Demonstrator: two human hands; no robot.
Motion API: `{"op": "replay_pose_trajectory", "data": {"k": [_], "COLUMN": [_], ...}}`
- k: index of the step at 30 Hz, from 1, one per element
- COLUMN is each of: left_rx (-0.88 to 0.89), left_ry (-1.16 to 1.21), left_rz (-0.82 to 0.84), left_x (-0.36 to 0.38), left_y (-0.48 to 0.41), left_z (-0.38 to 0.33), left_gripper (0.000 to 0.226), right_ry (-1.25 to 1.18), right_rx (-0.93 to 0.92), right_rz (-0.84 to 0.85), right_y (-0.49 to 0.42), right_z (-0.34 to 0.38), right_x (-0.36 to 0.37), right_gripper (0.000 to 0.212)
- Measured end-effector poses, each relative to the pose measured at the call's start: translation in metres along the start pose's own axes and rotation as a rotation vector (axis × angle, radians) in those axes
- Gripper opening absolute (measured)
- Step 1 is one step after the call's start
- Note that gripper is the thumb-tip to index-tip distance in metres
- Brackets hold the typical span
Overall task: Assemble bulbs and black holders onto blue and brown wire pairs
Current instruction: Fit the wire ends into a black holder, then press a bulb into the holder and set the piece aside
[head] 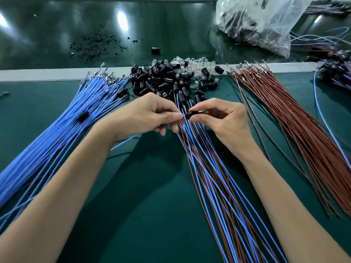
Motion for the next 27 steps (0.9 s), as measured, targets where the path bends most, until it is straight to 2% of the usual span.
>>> {"op": "replay_pose_trajectory", "data": {"k": [8, 13, 16, 19, 21, 23, 24, 26, 27], "left_rx": [0.020, 0.028, 0.018, 0.031, 0.059, 0.096, 0.126, 0.200, 0.237], "left_ry": [0.082, 0.182, 0.268, 0.203, 0.187, 0.177, 0.171, 0.146, 0.105], "left_rz": [-0.135, -0.119, -0.079, -0.109, -0.188, -0.302, -0.353, -0.444, -0.489], "left_x": [-0.004, -0.001, 0.007, 0.015, 0.010, -0.001, -0.005, -0.009, -0.010], "left_y": [-0.008, -0.010, -0.011, -0.012, -0.012, -0.011, -0.010, -0.007, -0.005], "left_z": [0.002, 0.004, 0.003, 0.000, 0.000, 0.002, 0.003, 0.002, 0.001], "left_gripper": [0.017, 0.018, 0.033, 0.044, 0.034, 0.024, 0.022, 0.019, 0.017], "right_ry": [0.028, 0.004, 0.029, 0.133, 0.092, -0.004, 0.041, 0.381, 0.594], "right_rx": [0.013, 0.023, -0.010, -0.020, -0.016, 0.022, 0.036, 0.032, 0.036], "right_rz": [-0.012, -0.045, -0.051, 0.034, 0.165, 0.173, 0.114, 0.019, 0.079], "right_y": [0.002, 0.001, 0.001, 0.000, -0.005, -0.021, -0.033, -0.063, -0.075], "right_z": [-0.002, -0.003, -0.001, 0.004, 0.010, 0.011, 0.010, 0.005, -0.001], "right_x": [-0.001, -0.002, 0.000, 0.009, 0.014, 0.007, -0.002, -0.017, -0.014], "right_gripper": [0.020, 0.021, 0.028, 0.027, 0.029, 0.035, 0.036, 0.031, 0.029]}}
Point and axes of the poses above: each hand's wrist, its own y-axis away from the middle knuckle, its own x-axis out of the palm, z = x × y, the point moved 9 cm from there along -y, towards the middle knuckle, and after that the axes turned 14 degrees about -x, right-handed, at the moved point
